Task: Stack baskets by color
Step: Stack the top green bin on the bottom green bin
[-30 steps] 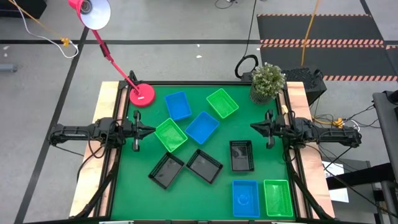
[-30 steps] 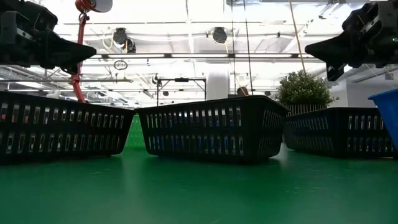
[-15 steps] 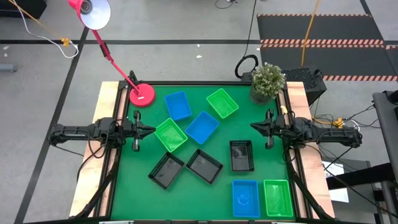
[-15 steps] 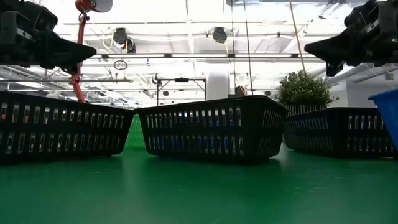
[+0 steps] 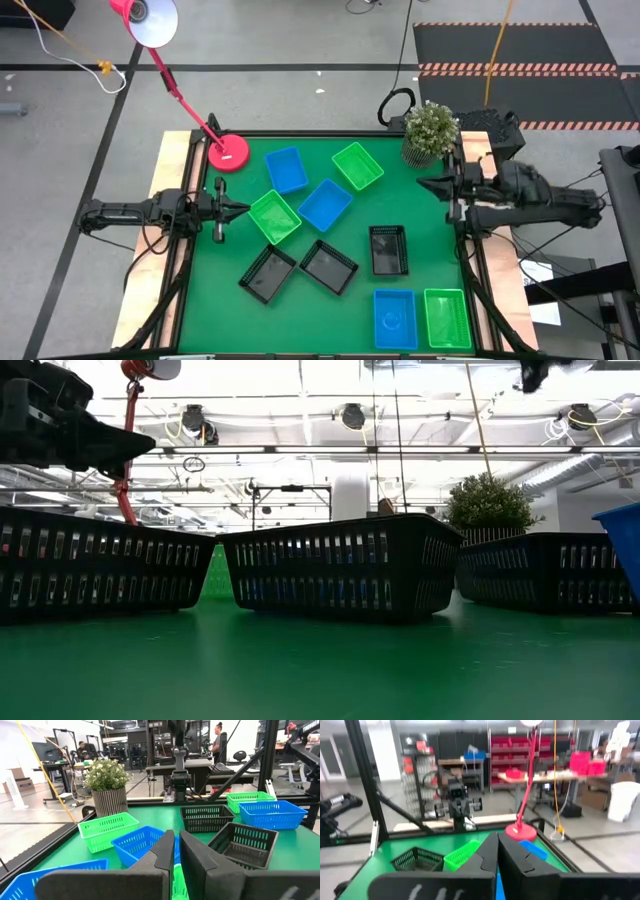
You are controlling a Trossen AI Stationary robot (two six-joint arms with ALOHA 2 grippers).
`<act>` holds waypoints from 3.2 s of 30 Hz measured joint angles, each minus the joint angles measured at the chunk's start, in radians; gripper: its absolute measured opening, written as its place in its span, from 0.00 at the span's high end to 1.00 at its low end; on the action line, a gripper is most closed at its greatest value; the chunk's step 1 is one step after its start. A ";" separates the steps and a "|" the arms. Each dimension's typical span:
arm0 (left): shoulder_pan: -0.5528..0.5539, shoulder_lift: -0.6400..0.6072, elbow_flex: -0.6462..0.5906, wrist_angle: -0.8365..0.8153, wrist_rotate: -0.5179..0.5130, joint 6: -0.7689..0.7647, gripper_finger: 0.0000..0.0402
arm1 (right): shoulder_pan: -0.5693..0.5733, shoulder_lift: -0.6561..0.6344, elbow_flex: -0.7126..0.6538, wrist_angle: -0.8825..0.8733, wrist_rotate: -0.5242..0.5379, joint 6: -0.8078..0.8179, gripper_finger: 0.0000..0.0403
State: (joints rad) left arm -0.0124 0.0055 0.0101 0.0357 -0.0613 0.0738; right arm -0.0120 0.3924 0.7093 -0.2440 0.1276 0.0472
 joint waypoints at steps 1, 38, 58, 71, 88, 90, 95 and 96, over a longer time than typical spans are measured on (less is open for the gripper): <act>0.001 0.000 0.000 0.000 0.000 0.000 0.92 | 0.000 0.028 0.050 -0.031 0.000 0.000 1.00; 0.001 0.094 0.203 0.021 -0.041 -0.166 0.92 | 0.000 0.702 1.151 -0.688 -0.024 -0.012 1.00; 0.001 0.698 1.089 -0.344 -0.130 -0.087 0.92 | -0.001 0.702 1.034 -0.682 -0.024 -0.013 1.00; -0.008 1.051 1.437 -0.497 -0.124 0.058 0.92 | -0.001 0.702 0.930 -0.682 -0.024 0.181 1.00; -0.049 1.193 1.441 -0.389 -0.172 -0.372 0.92 | -0.032 0.769 0.835 -0.239 0.010 0.540 1.00; -0.052 1.184 1.441 -0.423 -0.172 -0.415 0.92 | -0.032 0.800 0.852 -0.226 0.010 0.540 1.00; -0.062 1.165 1.441 -0.589 -0.173 -0.545 0.92 | -0.032 0.915 0.966 -0.302 0.025 0.517 1.00; -0.065 1.163 1.441 -0.625 -0.173 -0.574 0.92 | -0.032 0.939 1.001 -0.330 0.038 0.517 1.00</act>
State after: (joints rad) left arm -0.0775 1.1688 1.4513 -0.5896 -0.2341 -0.5006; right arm -0.0444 1.3316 1.7106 -0.5739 0.1653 0.5639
